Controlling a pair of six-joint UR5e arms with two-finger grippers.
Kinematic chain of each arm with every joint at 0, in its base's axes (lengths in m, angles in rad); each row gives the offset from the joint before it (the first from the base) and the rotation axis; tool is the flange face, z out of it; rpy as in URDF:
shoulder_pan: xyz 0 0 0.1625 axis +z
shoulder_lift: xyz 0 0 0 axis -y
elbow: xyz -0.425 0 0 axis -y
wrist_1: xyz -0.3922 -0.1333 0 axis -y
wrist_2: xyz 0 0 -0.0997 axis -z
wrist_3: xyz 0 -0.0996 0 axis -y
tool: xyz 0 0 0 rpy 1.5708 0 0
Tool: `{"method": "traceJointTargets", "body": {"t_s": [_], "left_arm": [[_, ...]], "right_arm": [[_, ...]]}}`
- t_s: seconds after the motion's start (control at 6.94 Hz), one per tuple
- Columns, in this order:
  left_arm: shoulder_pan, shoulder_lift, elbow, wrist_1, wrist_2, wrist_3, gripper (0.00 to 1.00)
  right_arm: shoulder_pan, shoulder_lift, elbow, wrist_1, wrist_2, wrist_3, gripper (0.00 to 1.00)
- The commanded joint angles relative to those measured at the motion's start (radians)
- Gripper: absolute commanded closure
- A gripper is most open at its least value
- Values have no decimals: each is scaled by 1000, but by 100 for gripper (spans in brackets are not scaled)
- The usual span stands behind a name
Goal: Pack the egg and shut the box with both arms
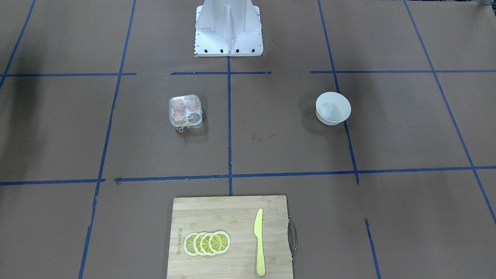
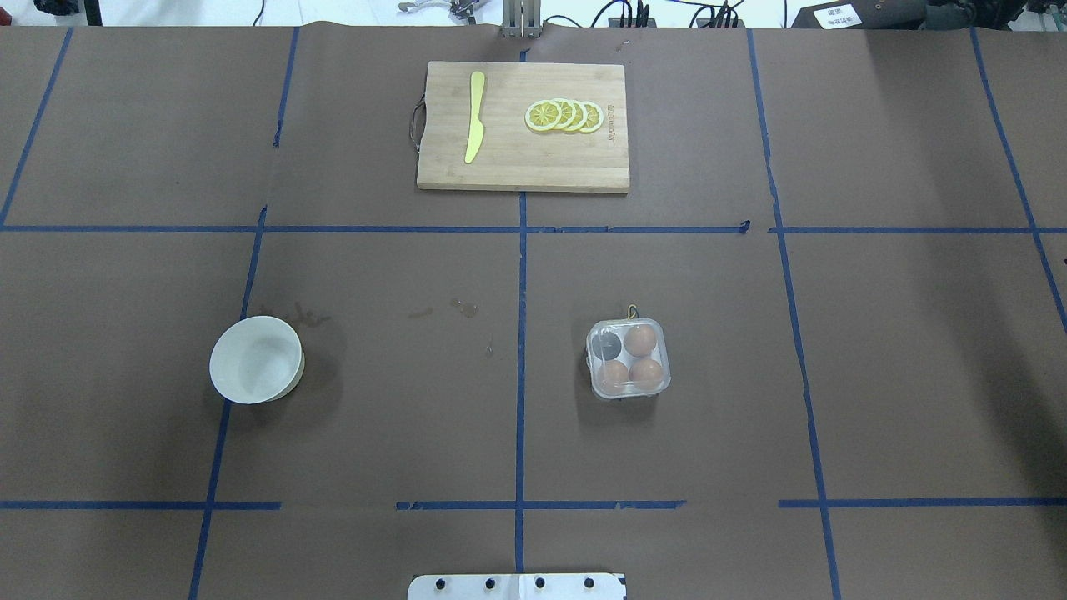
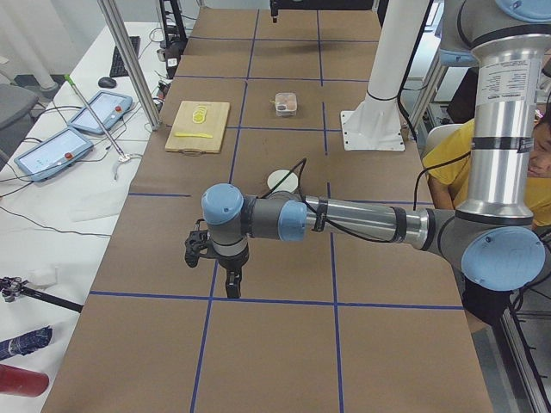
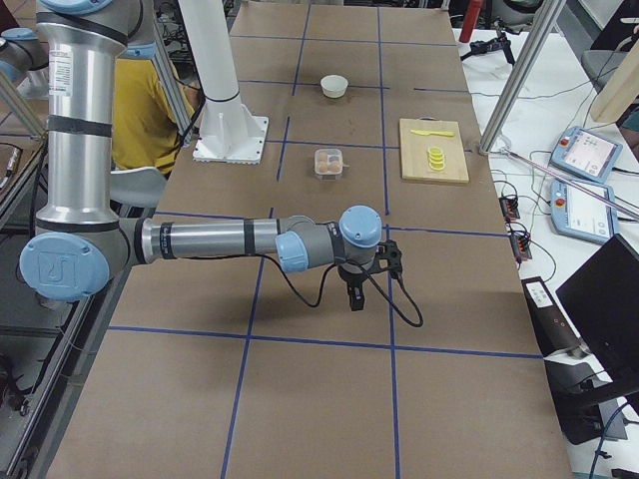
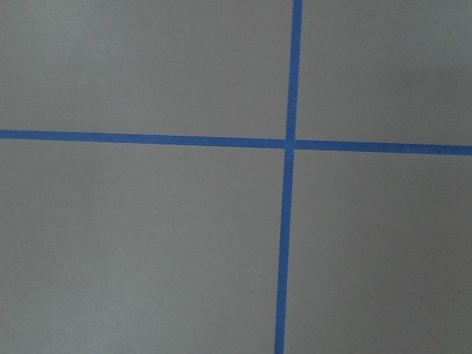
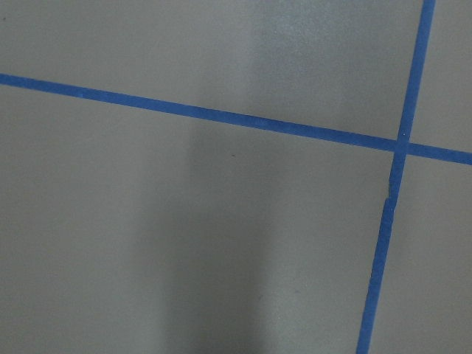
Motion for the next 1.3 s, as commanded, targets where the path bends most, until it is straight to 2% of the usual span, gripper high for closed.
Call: {"method": "traceJointTargets", "body": {"t_s": [0.0, 0.29, 0.58, 1.15], "left_arm": [[0, 1, -5, -66, 1, 3, 0], [-2, 4, 15, -73, -2, 210, 0], [0, -12, 67, -72, -6, 177, 0], [1, -23, 52, -60, -2, 137, 0]], "right_arm": [[-2, 0, 5, 4, -1, -5, 0], [-3, 0, 3, 6, -1, -13, 0], [-3, 0, 3, 6, 5, -12, 0], [-3, 0, 3, 9, 10, -10, 0]]}}
